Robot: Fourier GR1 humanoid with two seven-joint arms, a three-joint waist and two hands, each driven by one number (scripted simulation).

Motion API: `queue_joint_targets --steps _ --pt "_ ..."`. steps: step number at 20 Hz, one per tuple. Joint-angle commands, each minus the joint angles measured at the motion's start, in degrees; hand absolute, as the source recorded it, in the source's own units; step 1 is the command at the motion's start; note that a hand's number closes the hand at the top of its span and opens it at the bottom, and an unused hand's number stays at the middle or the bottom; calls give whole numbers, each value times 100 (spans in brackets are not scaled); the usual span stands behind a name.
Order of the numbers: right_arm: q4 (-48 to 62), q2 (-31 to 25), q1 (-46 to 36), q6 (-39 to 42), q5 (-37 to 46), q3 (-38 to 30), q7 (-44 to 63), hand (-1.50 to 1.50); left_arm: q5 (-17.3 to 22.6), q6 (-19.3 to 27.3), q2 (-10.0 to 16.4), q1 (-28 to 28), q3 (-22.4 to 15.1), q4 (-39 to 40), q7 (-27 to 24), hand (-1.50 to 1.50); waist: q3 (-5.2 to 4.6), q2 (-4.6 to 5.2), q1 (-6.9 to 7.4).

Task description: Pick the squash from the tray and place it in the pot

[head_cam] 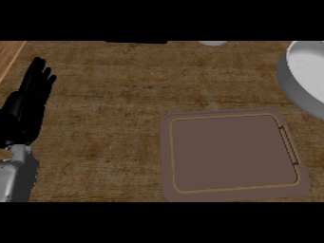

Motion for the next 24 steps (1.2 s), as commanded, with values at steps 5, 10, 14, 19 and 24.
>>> queue_joint_targets --steps 5,10,14,19,24 --pt "2651 -256 -1090 -1239 716 35 -906 150 40 -18 -34 -68 -6 -96 86 0 10 23 98" --pt "3527 -336 -1249 -893 477 -246 -972 150 -85 6 -125 -199 -134 80 -75 0 27 116 179" --pt "4018 -364 -1408 -242 327 -340 -1057 -150 -53 -2 -48 -241 -56 -2 3 0 34 118 225" --pt "4267 -371 -1585 642 -179 -727 -1751 -150 -95 26 -184 -93 -175 -29 -43 0 42 103 202" --pt "4425 -476 -1747 1344 -988 -1479 -2085 -150 -13 -25 -41 -124 -35 -81 95 0 39 71 140"
